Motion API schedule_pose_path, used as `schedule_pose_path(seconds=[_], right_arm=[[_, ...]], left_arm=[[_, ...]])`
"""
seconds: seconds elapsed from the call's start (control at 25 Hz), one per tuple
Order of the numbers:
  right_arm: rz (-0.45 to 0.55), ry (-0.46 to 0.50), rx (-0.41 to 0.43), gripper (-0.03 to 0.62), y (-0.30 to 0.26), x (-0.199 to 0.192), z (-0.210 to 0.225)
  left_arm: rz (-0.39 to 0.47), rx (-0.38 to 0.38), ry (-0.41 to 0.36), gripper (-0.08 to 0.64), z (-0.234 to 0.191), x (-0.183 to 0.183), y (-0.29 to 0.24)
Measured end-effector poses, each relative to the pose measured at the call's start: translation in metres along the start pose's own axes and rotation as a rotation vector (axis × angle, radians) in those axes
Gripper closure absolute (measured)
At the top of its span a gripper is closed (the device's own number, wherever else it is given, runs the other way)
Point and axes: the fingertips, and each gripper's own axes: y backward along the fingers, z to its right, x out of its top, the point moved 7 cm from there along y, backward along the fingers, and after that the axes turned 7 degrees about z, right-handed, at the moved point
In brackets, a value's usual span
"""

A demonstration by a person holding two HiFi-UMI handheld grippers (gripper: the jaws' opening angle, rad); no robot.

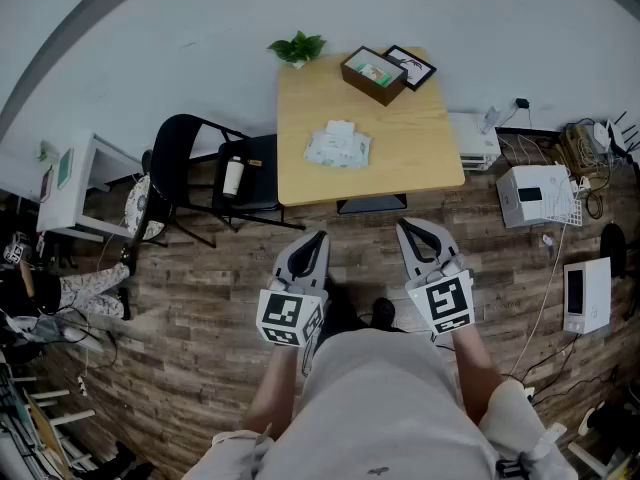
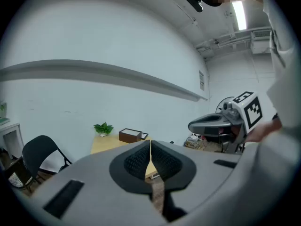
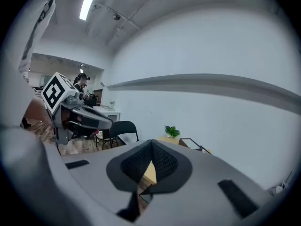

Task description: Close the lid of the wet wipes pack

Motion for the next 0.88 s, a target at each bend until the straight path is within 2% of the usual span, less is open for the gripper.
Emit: schedule_pose_path(seconds=[0.44,0.88], right_arm=[[0.04,0.019,0.049,0.595,0.012,0.014,-0.011],[0.04,-0.042,0.054,0.594,0.024,-0.001,-0.012]], left_arm=[[0.016,-0.001,-0.007,0.551,0.016,0.009,0.012],[0.011,0.023,0.004,0.551,0.031,0.004,0.02]])
